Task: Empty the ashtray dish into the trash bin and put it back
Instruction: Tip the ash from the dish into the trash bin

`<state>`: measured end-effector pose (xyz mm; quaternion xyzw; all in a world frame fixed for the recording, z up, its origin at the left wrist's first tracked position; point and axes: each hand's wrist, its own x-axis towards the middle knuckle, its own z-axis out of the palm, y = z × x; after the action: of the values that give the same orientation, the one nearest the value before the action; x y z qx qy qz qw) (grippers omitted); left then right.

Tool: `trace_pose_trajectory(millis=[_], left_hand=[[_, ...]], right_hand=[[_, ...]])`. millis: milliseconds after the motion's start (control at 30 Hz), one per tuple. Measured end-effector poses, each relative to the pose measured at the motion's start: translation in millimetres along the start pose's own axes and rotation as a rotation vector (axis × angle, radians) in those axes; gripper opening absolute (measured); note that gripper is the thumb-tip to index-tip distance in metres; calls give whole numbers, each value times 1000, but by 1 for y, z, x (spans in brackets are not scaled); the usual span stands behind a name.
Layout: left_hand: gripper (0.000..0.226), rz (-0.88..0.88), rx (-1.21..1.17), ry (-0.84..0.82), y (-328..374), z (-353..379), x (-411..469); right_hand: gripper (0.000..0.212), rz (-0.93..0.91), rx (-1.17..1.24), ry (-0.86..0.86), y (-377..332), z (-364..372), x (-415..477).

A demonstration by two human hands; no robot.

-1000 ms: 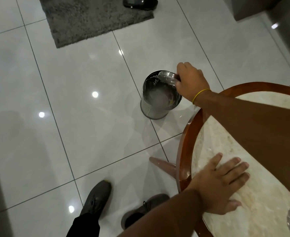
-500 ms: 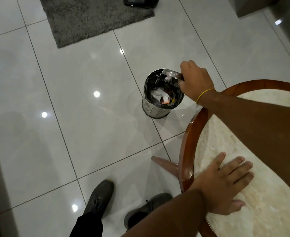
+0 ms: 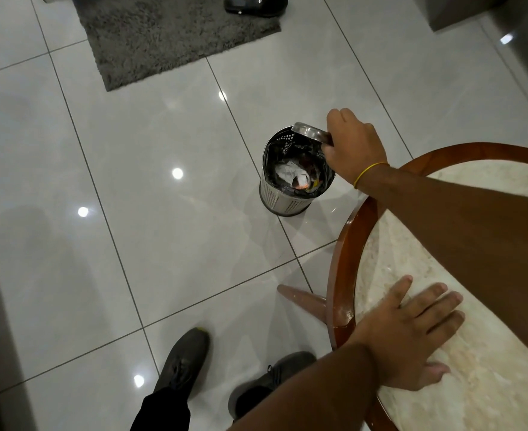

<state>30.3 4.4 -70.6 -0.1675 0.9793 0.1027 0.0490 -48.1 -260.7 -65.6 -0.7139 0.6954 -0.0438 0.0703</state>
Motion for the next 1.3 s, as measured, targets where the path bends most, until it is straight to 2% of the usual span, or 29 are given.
trace_pose_trajectory(millis=[733,1300], left_hand=[[82,23,3,-46,-3,-11,0],[82,-10,-9,0,3,4,2]], right_hand=[[20,-13,16,38,-2,12,-6],[19,9,116,30,4,17,-5]])
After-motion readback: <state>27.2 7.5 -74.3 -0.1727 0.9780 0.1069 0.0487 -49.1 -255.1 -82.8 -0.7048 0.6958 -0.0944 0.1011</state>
